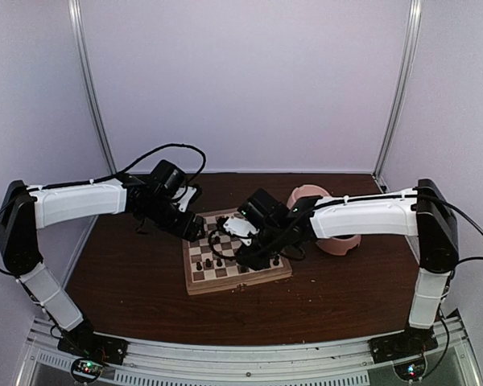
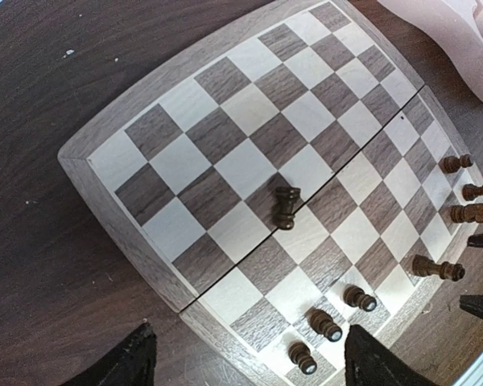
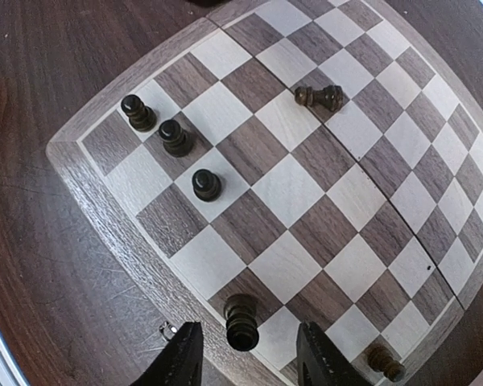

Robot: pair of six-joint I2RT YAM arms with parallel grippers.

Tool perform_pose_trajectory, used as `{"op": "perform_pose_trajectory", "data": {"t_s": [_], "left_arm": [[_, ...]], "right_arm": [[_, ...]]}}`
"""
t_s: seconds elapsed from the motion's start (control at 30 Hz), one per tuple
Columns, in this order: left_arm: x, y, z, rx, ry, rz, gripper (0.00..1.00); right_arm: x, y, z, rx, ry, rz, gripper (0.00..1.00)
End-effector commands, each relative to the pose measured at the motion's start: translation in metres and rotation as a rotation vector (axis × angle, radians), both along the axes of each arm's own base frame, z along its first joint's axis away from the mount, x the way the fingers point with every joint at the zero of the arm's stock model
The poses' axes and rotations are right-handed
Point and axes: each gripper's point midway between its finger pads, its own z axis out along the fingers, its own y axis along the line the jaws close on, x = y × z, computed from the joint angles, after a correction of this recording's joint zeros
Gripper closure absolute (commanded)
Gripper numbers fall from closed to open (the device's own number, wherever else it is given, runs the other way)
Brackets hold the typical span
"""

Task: Set up the chess pieces on the board
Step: Place the queen at d8, then pick up the pawn from the chessboard.

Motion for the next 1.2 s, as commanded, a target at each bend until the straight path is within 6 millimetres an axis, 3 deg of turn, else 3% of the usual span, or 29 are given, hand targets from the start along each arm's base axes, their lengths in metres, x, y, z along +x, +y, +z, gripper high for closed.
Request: {"op": "perform_pose_trajectory", "data": {"t_s": [0.0, 0.13, 0.3, 0.67, 1.17], "left_arm": [[0.003, -0.015, 0.005, -0.034, 0.007, -0.027, 0.20], [0.003, -0.027, -0.003, -0.031, 0.054, -0.041, 0.28], [0.011, -0.043, -0.016, 0.030, 0.080, -0.073, 0.38], [0.043, -0.050, -0.045, 0.176, 0.084, -0.052, 0.46], [0.044, -0.065, -0.072, 0.170, 0.144, -0.112, 0.64]], "right_arm": [[0.003, -0.001, 0.055, 0.113, -0.060, -0.010, 0.56], [0.006, -0.006, 0.089, 0.227, -0.075, -0.011, 0.55], [0.013, -0.015, 0.108, 0.357, -0.079, -0.033, 0.55], [0.009, -0.028, 0.106, 0.419, -0.049, -0.054, 0.56], [0.010, -0.028, 0.095, 0.406, -0.028, -0.053, 0.57]]}}
